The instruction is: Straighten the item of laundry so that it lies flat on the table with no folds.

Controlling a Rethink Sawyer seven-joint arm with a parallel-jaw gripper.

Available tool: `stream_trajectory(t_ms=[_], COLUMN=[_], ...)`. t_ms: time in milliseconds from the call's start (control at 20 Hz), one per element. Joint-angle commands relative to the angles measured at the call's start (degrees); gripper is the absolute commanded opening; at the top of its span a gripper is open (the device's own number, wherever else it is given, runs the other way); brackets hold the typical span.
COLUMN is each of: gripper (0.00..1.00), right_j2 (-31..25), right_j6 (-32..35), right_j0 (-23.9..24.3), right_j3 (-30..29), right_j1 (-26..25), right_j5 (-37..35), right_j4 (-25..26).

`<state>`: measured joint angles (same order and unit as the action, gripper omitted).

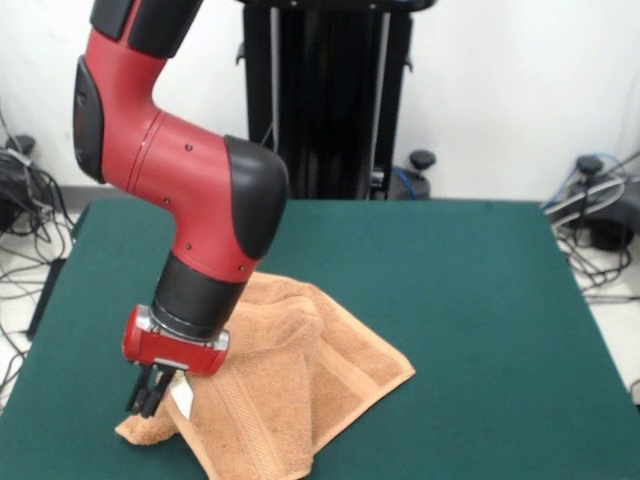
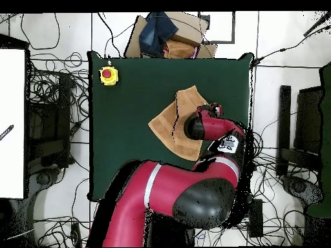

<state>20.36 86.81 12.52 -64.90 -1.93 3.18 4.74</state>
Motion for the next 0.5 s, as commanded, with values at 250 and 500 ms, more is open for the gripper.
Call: stream_trajectory(t_ms=[250, 500], gripper=[0.00, 0.00], right_j2=[-4.55, -6.20], right_j6=[6.96, 7.00], right_j0=[0.94, 1.87], right_j3=[1.91, 1.82], right_j1=[-3.26, -3.41], right_j5=[3.18, 3.39], right_j4=[2.44, 2.96])
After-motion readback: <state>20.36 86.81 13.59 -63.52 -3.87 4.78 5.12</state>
